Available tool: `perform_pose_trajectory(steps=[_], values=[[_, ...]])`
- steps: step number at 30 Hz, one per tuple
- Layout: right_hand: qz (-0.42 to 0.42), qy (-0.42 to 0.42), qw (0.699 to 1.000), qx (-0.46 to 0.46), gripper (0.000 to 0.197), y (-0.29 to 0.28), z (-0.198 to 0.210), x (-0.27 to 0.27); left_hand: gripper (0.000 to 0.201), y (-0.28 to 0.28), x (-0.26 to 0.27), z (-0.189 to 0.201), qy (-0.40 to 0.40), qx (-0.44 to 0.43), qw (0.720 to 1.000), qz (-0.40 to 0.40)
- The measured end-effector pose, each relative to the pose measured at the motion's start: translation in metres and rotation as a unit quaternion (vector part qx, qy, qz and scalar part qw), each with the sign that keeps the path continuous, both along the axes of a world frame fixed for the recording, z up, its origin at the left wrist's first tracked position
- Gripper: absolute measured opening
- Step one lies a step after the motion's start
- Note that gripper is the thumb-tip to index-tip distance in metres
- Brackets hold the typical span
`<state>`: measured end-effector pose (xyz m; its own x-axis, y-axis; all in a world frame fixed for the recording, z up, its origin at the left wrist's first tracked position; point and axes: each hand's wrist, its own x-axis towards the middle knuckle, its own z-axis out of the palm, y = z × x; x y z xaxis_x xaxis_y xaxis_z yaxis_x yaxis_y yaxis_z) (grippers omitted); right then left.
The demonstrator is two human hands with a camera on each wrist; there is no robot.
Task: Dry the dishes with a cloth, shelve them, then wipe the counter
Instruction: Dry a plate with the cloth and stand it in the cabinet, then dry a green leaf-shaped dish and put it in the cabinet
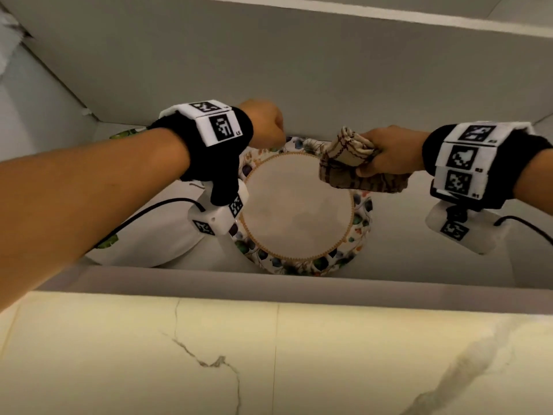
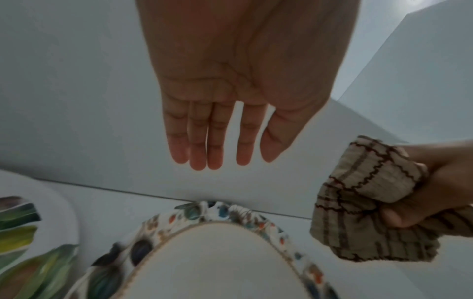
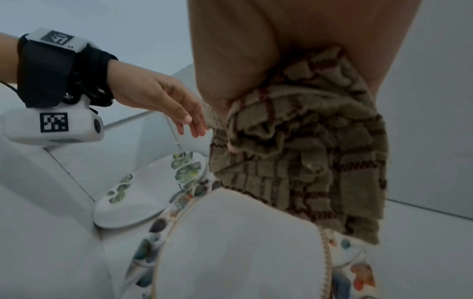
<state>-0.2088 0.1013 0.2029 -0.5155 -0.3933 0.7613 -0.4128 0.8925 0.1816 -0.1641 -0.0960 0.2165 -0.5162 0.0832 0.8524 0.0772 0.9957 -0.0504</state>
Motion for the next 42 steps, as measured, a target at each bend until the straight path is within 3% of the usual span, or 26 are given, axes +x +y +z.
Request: perform_pose_trajectory(steps=[7, 11, 16, 19, 24, 27, 30, 35, 37, 40, 42], values=[[0.027, -0.045, 0.998, 0.031, 0.033, 0.046, -0.036, 0.078, 0.03, 0.067, 0.078, -0.038, -0.03, -0.006, 0.998, -0.05], [0.035, -0.005, 0.999, 0.017, 0.03, 0.091, -0.084, 0.122, 0.031, 0.1, 0.115, -0.088, -0.024, 0.027, 0.995, -0.094], [0.075, -0.032, 0.996, -0.038, 0.022, 0.151, -0.192, 0.156, 0.026, 0.14, 0.124, -0.196, -0.102, 0.083, 0.982, -0.135], [0.071, -0.086, 0.992, -0.055, 0.032, 0.179, -0.272, 0.161, 0.025, 0.16, 0.121, -0.271, -0.182, 0.126, 0.964, -0.147], [0.072, -0.221, 0.963, -0.139, 0.028, 0.219, -0.401, 0.147, 0.023, 0.183, 0.116, -0.401, -0.331, 0.169, 0.914, -0.162], [0.03, -0.308, 0.934, -0.182, 0.04, 0.238, -0.464, 0.139, 0.021, 0.196, 0.104, -0.481, -0.446, 0.219, 0.852, -0.165], [-0.026, -0.333, 0.916, -0.221, 0.038, 0.256, -0.511, 0.131, 0.021, 0.209, 0.084, -0.546, -0.521, 0.245, 0.802, -0.161], [-0.12, -0.391, 0.873, -0.266, 0.05, 0.282, -0.571, 0.1, 0.024, 0.259, 0.021, -0.606, -0.585, 0.271, 0.739, -0.196], [-0.142, -0.412, 0.859, -0.268, 0.05, 0.286, -0.584, 0.086, 0.028, 0.278, -0.008, -0.619, -0.578, 0.275, 0.748, -0.175], [-0.144, -0.431, 0.855, -0.25, 0.046, 0.286, -0.597, 0.07, 0.04, 0.282, -0.044, -0.638, -0.545, 0.248, 0.799, -0.058], [-0.146, -0.443, 0.85, -0.246, 0.045, 0.284, -0.605, 0.061, 0.049, 0.274, -0.061, -0.653, -0.555, 0.26, 0.79, 0.02]])
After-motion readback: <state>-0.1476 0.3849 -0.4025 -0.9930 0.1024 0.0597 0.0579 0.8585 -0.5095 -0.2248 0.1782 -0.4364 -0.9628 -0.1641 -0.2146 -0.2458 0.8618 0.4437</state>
